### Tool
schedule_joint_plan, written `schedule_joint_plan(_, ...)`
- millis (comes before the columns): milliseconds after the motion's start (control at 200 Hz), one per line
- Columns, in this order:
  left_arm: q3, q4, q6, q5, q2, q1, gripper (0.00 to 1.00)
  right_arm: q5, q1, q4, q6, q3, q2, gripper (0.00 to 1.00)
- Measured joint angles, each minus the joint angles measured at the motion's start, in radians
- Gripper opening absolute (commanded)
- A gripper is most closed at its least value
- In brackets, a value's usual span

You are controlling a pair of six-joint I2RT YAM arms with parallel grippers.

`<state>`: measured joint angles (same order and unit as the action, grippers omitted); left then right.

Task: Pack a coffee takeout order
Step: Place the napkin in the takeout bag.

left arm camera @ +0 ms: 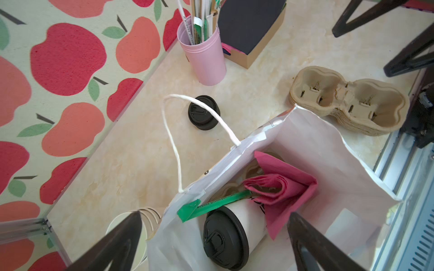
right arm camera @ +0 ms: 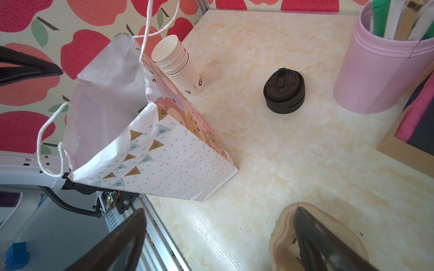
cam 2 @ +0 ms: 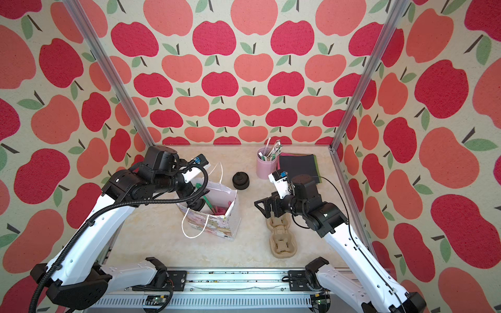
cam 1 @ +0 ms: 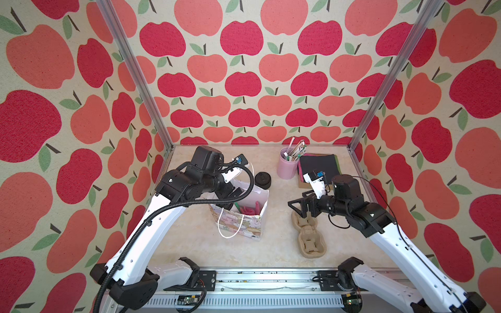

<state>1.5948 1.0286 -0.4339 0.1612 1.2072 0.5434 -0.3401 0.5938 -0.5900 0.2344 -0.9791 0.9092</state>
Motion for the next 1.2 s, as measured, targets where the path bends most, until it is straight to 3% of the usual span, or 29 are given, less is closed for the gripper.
schedule_joint_plan(215,-0.034,-0.078,0.163,-0.043,-0.095,-0.152,0.99,0.079,0.0,0.029,-0.03,-0.004,-0.031,0.99)
schedule_joint_plan(410,-0.191,-0.19,0.333,-0.012,-0.223,-0.434,0.99,0.247,-0.035,0.127,-0.035,0.045,-0.113,0.99)
schedule_joint_plan(575,-0.364,-0.308,0.476,0.086,-0.258,-0.69,0.99,0.348,-0.208,0.221,-0.015,0.142,-0.121,0.99)
schedule_joint_plan(710,-0.545,-0.439,0.595,0.144,-0.26,-0.832,0.99,0.38,-0.396,0.318,0.026,0.282,-0.095,0.99)
schedule_joint_plan(935,-0.832,-0.684,0.749,0.111,-0.274,-0.924,0.99,0.403,-0.609,0.497,0.035,0.483,-0.028,0.99)
schedule_joint_plan(1201,-1.055,-1.035,0.819,-0.04,-0.237,-0.925,0.99,0.412,-0.66,0.787,-0.032,0.601,0.154,0.99)
